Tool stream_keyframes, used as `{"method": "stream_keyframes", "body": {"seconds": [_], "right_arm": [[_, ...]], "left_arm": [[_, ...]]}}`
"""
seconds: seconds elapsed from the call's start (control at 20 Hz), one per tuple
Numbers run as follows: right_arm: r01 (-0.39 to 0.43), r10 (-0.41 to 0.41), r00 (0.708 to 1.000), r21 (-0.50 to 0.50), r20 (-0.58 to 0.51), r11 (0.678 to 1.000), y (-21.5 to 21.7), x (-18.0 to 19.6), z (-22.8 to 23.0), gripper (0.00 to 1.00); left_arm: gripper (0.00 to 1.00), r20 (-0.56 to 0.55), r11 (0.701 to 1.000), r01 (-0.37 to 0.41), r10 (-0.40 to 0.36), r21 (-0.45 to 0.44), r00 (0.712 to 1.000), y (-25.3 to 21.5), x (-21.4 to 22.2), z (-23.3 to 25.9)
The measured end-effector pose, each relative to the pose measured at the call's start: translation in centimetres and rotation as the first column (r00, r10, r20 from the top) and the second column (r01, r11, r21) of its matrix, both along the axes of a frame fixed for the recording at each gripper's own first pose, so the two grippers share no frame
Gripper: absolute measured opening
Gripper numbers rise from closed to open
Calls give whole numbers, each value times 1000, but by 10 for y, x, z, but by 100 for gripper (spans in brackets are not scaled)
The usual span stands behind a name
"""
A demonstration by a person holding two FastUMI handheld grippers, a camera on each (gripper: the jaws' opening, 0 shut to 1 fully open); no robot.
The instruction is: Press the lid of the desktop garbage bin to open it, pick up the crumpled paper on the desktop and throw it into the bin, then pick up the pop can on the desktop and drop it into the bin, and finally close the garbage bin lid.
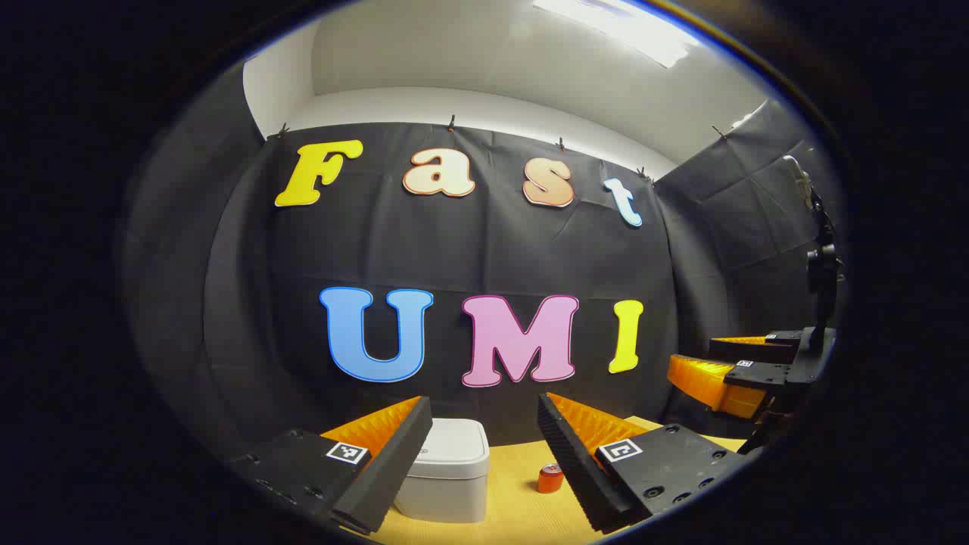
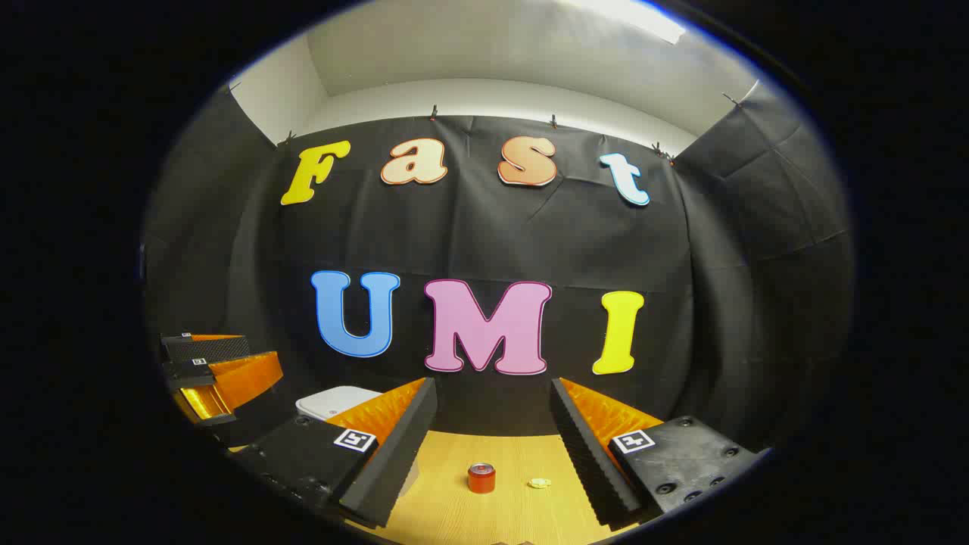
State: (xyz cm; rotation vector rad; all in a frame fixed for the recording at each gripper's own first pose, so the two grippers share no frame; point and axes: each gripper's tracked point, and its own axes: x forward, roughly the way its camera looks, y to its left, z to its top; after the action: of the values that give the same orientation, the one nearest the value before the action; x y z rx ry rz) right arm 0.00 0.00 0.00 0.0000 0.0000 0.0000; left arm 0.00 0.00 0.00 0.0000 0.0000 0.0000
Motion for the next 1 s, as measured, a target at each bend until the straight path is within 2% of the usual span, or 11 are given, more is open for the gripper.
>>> {"method": "stream_keyframes", "body": {"seconds": [0.05,0.6,1.0], "right_arm": [[-1,1,1000,0,1,1000,0,0,0,97],[15,-14,1000,19,-19,1000,-18,4,-8,97],[7,-7,1000,27,-12,1000,-17,10,-2,97]], "left_arm": [[95,-1,1000,-5,5,-1,1000,1,1,0],[95,-22,998,-64,64,14,998,19,4,-3],[94,-8,998,-62,62,1,998,15,5,5]]}}
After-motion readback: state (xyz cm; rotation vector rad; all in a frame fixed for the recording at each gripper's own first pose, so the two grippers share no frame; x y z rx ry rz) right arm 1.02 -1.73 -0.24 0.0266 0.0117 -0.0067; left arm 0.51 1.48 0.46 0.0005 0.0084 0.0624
